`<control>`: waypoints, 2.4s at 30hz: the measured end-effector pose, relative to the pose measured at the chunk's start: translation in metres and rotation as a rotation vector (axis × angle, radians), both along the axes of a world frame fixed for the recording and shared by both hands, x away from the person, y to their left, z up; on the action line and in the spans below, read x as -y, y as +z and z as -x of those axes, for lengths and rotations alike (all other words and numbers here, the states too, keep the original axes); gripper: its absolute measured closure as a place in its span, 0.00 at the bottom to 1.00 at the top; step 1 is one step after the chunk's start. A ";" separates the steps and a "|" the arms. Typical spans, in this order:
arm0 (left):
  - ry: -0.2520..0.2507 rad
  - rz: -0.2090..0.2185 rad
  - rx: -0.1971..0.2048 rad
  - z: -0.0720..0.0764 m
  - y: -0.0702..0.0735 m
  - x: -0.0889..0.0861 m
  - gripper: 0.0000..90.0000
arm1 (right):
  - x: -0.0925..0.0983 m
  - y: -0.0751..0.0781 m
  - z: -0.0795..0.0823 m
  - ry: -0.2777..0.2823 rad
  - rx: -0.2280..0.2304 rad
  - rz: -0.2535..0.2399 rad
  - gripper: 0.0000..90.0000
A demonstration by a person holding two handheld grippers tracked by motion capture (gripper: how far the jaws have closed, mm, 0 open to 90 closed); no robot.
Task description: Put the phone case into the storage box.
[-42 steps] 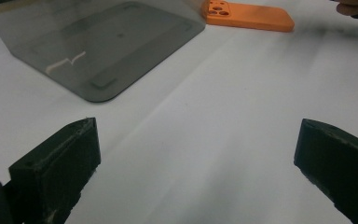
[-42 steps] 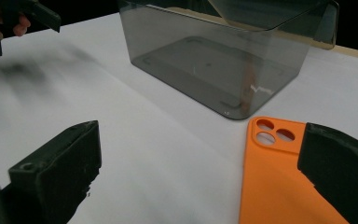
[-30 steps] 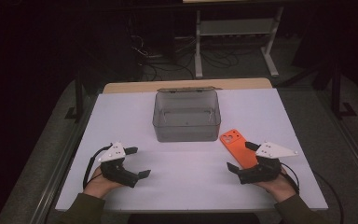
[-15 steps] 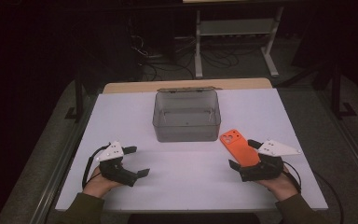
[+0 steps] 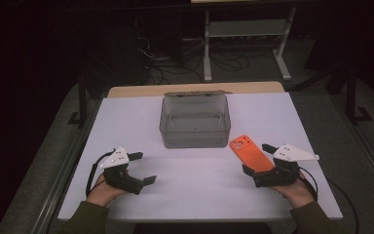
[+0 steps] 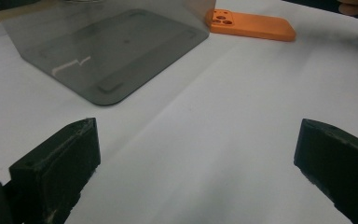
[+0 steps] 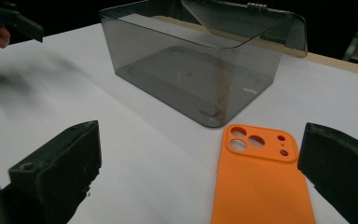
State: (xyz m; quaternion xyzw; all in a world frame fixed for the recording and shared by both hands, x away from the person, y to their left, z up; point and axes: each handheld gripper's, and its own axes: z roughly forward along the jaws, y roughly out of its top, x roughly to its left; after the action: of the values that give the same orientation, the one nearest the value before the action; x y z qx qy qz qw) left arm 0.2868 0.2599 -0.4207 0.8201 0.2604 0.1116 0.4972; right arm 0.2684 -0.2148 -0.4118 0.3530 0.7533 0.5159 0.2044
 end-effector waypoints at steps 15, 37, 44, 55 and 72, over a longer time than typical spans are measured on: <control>-0.002 0.010 0.004 0.000 0.001 0.000 0.00 | 0.009 0.008 -0.013 -0.036 -0.003 -0.004 0.00; 0.004 0.005 0.006 -0.001 0.002 0.000 0.00 | 0.012 0.018 -0.031 -0.063 -0.011 0.006 0.00; 0.004 0.004 0.004 -0.001 0.001 0.001 0.00 | 0.012 0.018 -0.035 -0.070 -0.013 0.005 0.00; 0.005 0.005 0.002 -0.002 0.001 0.000 0.00 | 0.013 0.022 -0.042 -0.086 -0.008 0.004 0.00; 0.004 0.006 0.003 -0.003 0.001 0.001 0.00 | 0.012 0.027 -0.052 -0.114 -0.006 0.001 0.00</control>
State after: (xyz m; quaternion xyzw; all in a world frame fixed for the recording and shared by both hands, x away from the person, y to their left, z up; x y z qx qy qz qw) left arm 0.2894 0.2588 -0.4196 0.8178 0.2617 0.1130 0.4999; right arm 0.3206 -0.2273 -0.3846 0.3966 0.7329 0.5020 0.2314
